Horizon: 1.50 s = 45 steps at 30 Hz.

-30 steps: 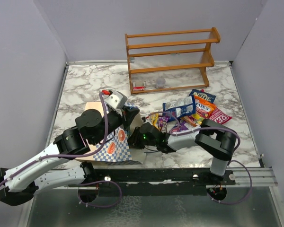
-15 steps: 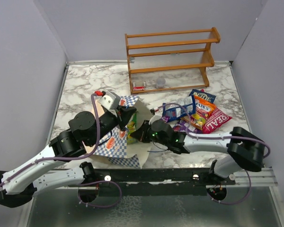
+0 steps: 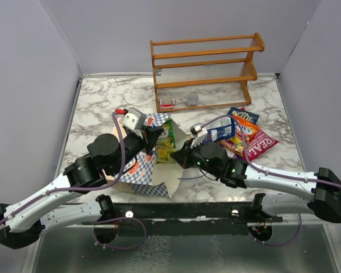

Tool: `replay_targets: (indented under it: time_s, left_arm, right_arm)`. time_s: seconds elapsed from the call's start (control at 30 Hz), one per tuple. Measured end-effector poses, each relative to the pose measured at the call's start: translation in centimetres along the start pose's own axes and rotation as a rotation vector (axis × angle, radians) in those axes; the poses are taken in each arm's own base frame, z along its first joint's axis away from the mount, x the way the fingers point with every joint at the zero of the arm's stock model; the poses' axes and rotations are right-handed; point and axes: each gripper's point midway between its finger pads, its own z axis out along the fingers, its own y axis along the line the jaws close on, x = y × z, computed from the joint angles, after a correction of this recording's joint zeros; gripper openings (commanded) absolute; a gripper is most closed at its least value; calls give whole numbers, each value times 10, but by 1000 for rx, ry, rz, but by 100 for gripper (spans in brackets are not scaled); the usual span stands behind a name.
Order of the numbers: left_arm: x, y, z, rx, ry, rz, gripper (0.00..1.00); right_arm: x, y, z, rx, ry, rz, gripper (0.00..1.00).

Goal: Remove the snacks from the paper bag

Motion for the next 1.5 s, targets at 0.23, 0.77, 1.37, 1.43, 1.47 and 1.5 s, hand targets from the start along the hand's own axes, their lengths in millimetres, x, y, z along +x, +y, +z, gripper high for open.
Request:
replay_targets:
  time_s: [0.23,0.77,1.37,1.43,1.47,1.5]
  left_arm:
    - [3,19,6,-123,-4,-11,0]
    - [-71,28,18,-256,-180,-54,0]
    - [-61,98,15,-487,-228,-169,0]
    - [-44,102,0,-492,-214,-213,0]
    - [-34,105,-10,-499,-207,-246,0]
    - [-25,108,-16,-507,-197,-263,0]
  right_arm:
    - [-63,14,-34,-7,-116,-103,1]
    - [-217,-3,-160,195,-537,-256,1]
    - [-245,-20,-196,306,-638,-267,1]
    - [-245,-20,-196,309,-637,-270,1]
    - [-245,-20,-196,310,-636,-273,1]
    - [-245,-20,-195,311,-634,-276,1]
